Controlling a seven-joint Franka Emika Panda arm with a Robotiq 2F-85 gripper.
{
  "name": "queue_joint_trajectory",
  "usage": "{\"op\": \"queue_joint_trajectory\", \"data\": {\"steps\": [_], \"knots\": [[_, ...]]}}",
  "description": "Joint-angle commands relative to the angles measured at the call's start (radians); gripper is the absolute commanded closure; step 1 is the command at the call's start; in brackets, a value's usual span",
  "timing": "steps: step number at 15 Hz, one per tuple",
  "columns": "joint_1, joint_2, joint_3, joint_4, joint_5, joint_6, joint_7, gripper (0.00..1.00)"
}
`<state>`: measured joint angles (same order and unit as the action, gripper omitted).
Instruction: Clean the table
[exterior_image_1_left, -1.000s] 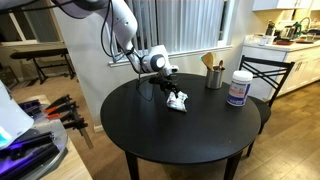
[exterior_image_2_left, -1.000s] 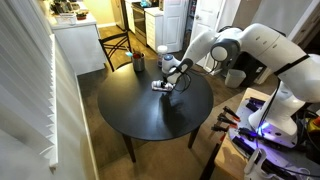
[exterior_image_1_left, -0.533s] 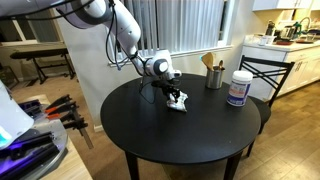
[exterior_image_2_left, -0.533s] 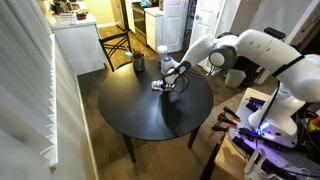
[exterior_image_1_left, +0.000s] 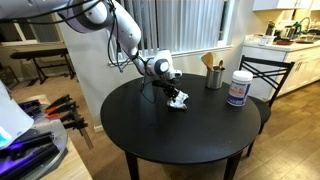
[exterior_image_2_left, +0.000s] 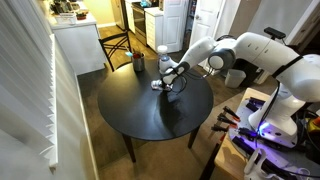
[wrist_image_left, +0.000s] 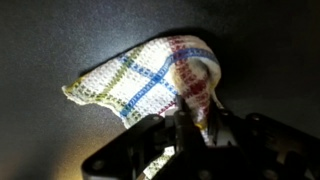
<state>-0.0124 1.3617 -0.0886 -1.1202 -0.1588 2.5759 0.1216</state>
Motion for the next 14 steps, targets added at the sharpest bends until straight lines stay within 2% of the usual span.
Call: {"op": "queue_joint_trajectory", "data": {"steps": [1, 4, 8, 14], "knots": [[0.057, 0.023, -0.046, 0.067, 0.001, -0.04, 0.018, 1.0], [0.137, 0.038, -0.06, 0.129, -0.025, -0.06, 0.02, 0.98], [0.243, 0.073, -0.031, 0.197, -0.037, -0.123, -0.013, 0.98], [0.354, 0.083, 0.015, 0.183, -0.032, -0.199, -0.107, 0.98]]}}
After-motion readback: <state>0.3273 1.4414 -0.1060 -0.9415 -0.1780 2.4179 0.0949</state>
